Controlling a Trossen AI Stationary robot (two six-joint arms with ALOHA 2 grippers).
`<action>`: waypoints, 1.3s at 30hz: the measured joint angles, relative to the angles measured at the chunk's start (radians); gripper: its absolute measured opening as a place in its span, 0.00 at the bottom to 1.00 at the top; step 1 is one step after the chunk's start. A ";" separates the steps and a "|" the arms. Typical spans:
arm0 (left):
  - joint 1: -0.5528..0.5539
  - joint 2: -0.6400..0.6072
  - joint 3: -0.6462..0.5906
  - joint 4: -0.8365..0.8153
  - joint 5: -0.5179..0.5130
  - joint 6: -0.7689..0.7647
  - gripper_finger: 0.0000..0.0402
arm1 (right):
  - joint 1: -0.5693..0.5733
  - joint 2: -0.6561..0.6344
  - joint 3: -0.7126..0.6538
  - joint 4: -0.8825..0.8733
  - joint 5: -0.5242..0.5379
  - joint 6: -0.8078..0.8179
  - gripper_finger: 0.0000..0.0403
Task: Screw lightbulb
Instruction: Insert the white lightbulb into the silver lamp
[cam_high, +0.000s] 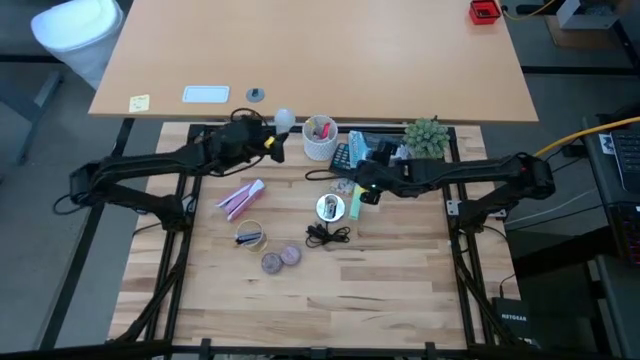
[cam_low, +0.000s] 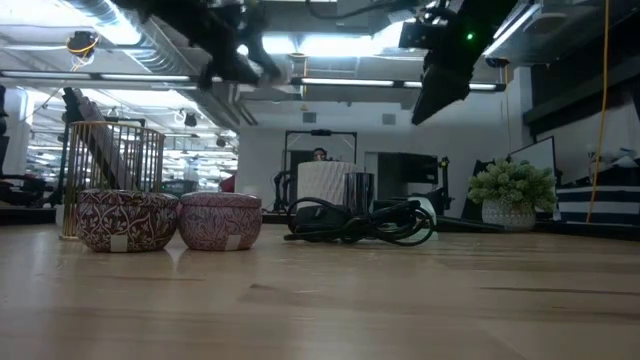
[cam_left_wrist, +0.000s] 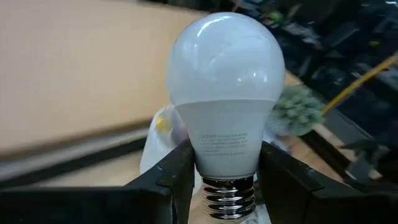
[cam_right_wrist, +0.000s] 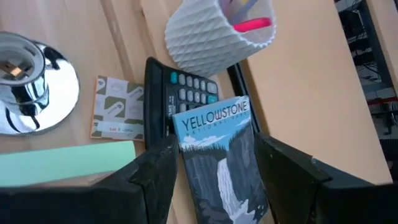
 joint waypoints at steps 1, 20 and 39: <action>-0.009 -0.023 0.000 -0.003 0.001 0.035 0.35 | 0.000 -0.011 0.000 0.000 0.000 0.000 0.54; -0.226 -0.311 0.000 -0.227 -0.027 0.227 0.35 | 0.000 -0.383 -0.001 -0.222 0.000 0.108 0.54; -0.293 -0.619 -0.197 -0.523 -0.112 0.029 0.35 | 0.000 -0.639 -0.280 -0.053 -0.176 0.325 0.54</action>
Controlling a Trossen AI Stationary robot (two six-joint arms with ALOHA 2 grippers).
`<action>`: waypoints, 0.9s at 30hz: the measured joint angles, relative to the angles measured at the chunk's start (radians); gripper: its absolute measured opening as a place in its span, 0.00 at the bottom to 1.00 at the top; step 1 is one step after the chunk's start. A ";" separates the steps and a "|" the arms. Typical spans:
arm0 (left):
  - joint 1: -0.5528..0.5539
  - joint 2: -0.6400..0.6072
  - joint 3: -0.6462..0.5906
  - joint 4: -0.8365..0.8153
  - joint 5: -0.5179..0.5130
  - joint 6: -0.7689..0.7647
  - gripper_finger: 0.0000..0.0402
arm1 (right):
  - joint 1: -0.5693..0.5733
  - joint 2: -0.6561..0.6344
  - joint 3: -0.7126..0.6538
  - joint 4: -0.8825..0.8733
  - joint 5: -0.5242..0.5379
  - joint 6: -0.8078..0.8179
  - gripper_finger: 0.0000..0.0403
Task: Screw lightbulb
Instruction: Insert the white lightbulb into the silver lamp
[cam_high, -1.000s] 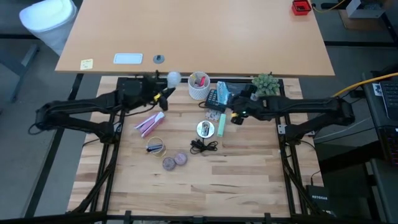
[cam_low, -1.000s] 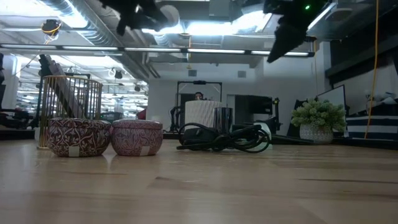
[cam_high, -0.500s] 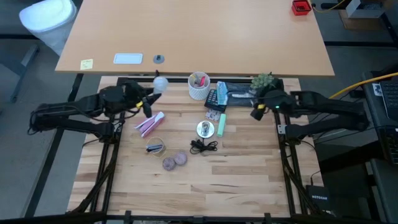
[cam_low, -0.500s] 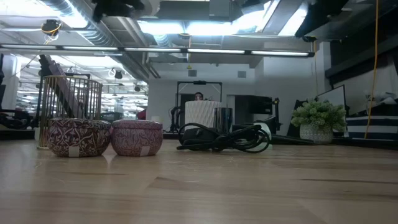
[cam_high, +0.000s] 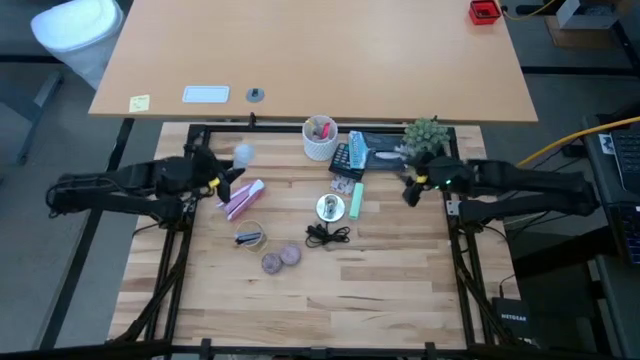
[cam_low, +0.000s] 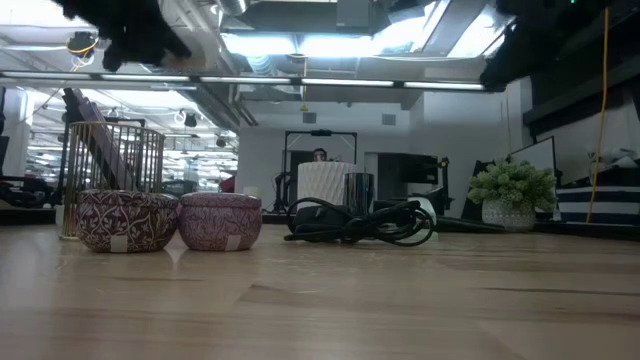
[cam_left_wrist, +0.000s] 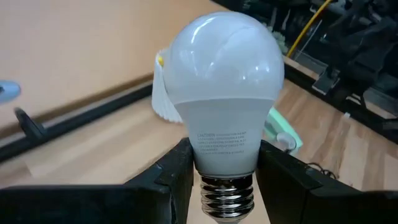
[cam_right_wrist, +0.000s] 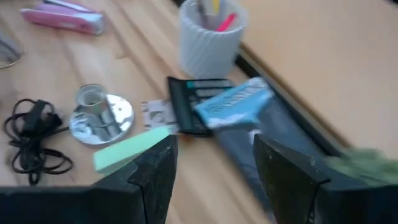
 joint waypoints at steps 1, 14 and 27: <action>-0.006 -0.001 -0.030 0.022 0.001 -0.012 0.35 | 0.000 0.001 -0.041 0.060 -0.018 0.000 0.54; -0.095 0.162 -0.425 0.896 0.006 -0.008 0.35 | 0.000 0.197 -0.406 1.091 -0.193 -0.012 0.54; -0.172 0.623 -0.451 1.549 0.007 0.146 0.35 | 0.000 0.450 -0.405 1.403 -0.193 -0.012 0.54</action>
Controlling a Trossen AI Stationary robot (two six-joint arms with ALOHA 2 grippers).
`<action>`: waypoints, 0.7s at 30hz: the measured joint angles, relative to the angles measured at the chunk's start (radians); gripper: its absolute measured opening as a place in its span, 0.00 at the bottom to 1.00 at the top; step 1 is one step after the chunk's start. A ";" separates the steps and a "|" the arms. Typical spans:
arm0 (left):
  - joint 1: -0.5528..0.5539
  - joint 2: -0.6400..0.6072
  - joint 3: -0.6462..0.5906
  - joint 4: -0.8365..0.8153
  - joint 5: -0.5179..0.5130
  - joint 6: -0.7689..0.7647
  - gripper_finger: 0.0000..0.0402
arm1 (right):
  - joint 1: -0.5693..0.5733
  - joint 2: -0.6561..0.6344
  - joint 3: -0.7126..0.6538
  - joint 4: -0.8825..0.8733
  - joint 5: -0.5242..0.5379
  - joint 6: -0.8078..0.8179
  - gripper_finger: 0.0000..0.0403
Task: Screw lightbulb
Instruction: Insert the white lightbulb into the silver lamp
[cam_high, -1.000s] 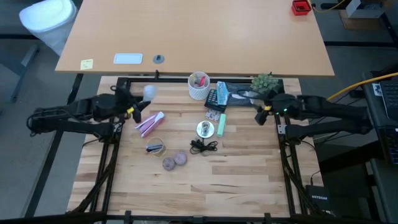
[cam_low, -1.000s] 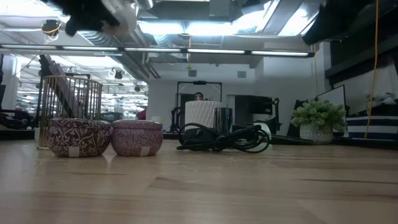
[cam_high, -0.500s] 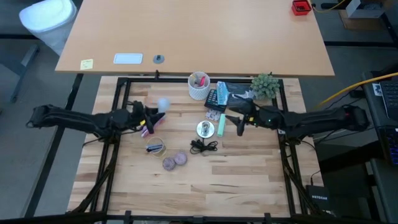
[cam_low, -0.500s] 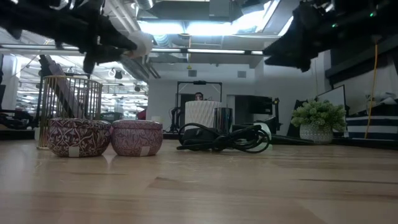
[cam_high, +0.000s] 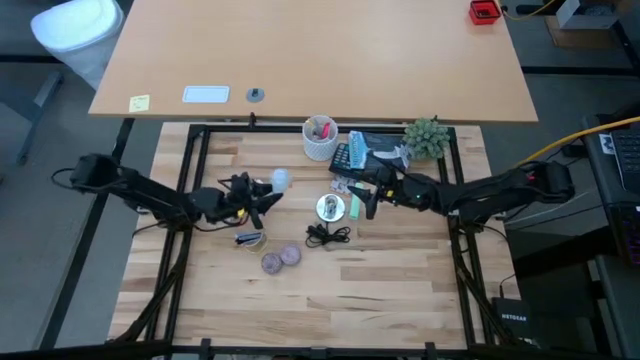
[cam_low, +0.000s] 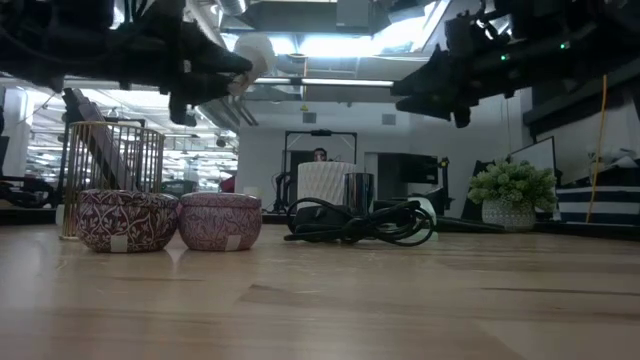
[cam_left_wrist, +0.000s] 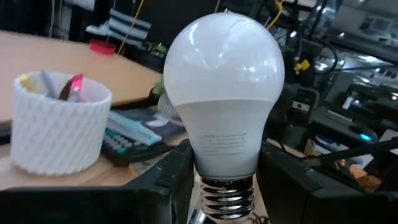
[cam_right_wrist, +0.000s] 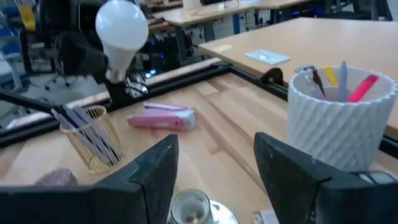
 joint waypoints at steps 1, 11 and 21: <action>0.000 0.035 0.001 0.047 0.001 0.006 0.35 | 0.000 0.013 0.000 0.025 0.000 0.000 0.54; 0.001 0.315 0.149 0.193 0.006 0.120 0.35 | 0.000 0.091 0.000 0.119 0.000 0.000 0.54; 0.023 0.493 0.370 0.187 0.041 0.169 0.35 | 0.000 0.092 0.001 0.117 0.000 -0.001 0.54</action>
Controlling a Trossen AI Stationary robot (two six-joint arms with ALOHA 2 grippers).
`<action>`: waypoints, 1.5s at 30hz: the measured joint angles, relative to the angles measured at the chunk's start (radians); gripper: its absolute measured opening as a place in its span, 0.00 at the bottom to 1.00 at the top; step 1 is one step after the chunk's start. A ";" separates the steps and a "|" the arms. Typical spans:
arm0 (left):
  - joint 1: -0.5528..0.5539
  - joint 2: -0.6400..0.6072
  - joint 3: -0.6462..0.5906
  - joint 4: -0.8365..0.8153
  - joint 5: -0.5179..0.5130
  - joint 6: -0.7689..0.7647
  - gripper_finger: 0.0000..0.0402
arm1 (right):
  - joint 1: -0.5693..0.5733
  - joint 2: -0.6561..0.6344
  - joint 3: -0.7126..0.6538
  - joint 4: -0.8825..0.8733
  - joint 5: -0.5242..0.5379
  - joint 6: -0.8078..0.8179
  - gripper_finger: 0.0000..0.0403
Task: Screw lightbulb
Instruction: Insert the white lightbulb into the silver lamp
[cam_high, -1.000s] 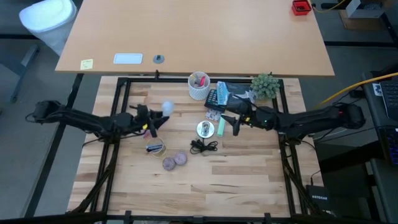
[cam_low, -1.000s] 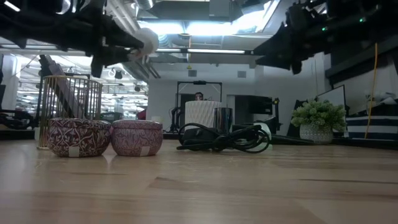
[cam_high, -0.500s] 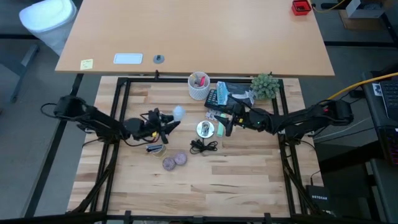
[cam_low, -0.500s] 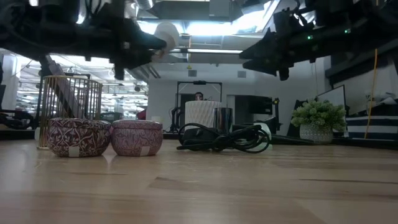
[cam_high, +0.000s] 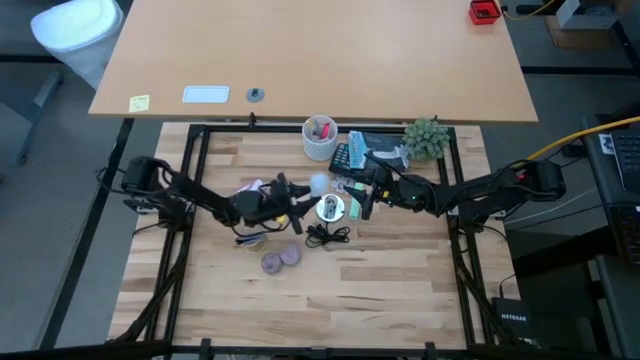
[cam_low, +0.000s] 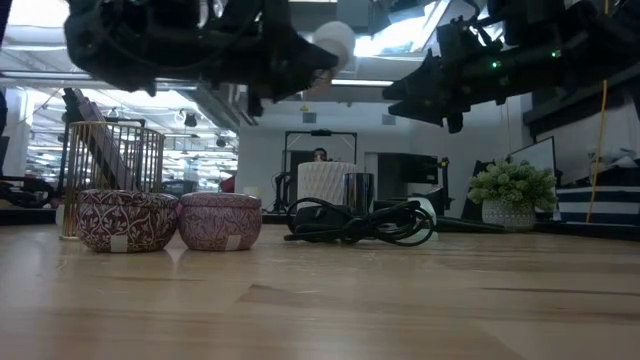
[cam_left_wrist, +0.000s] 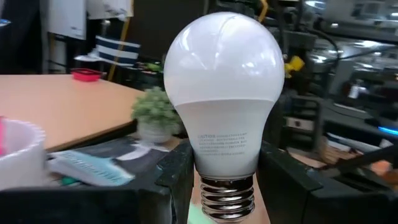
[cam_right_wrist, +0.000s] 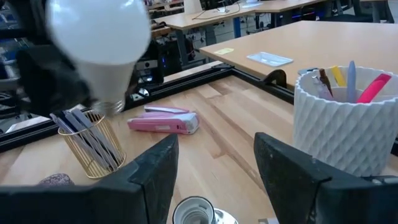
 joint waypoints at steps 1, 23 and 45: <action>0.003 0.015 0.014 0.001 0.014 0.000 0.35 | 0.000 0.000 0.000 0.001 0.000 0.000 0.54; 0.080 0.253 0.124 -0.003 0.094 0.016 0.35 | 0.000 0.004 0.000 0.005 0.076 -0.006 0.54; 0.119 0.253 0.127 -0.098 0.101 -0.007 0.35 | -0.001 0.145 0.061 0.071 0.050 -0.026 0.54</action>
